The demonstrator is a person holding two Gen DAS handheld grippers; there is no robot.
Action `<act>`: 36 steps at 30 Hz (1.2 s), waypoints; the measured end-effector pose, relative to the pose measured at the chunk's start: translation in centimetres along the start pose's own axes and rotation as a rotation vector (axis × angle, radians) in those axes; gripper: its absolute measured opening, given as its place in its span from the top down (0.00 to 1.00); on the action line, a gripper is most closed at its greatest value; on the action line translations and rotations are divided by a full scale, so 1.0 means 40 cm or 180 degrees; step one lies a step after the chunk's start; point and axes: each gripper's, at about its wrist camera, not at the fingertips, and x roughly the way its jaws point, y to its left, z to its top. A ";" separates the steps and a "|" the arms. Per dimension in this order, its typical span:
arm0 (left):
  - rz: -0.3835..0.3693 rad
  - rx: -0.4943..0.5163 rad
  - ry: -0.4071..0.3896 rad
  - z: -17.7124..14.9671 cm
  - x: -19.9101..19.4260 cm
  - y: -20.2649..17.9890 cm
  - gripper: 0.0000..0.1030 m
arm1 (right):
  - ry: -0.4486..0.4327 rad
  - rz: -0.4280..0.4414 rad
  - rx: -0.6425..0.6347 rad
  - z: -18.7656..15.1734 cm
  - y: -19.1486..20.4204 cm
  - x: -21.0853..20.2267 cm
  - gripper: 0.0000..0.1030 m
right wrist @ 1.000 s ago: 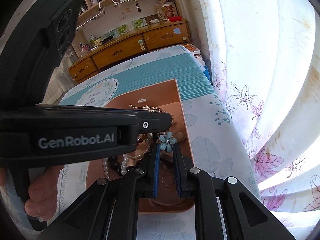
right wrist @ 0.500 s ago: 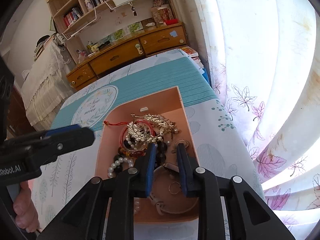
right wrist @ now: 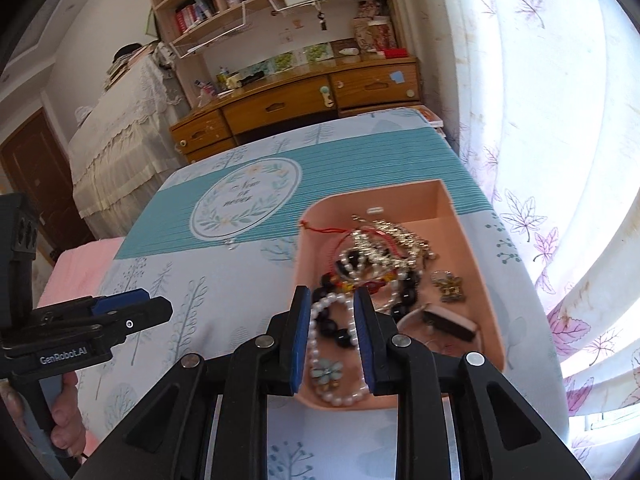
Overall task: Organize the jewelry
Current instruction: 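Move the right tool to the small red-stone ring and grasp it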
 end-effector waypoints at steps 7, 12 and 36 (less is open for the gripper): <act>0.0122 -0.0168 -0.0027 -0.036 -0.012 0.081 0.51 | 0.0060 0.0119 -0.0310 -0.007 0.119 -0.004 0.75; 0.0145 -0.0261 -0.0091 -0.033 -0.027 0.116 0.51 | 0.0130 0.0239 -0.0657 0.028 0.210 0.025 0.66; 0.0479 -0.0623 -0.0093 0.172 0.068 0.281 0.51 | 0.1298 0.0748 -0.2058 0.279 0.406 0.445 0.66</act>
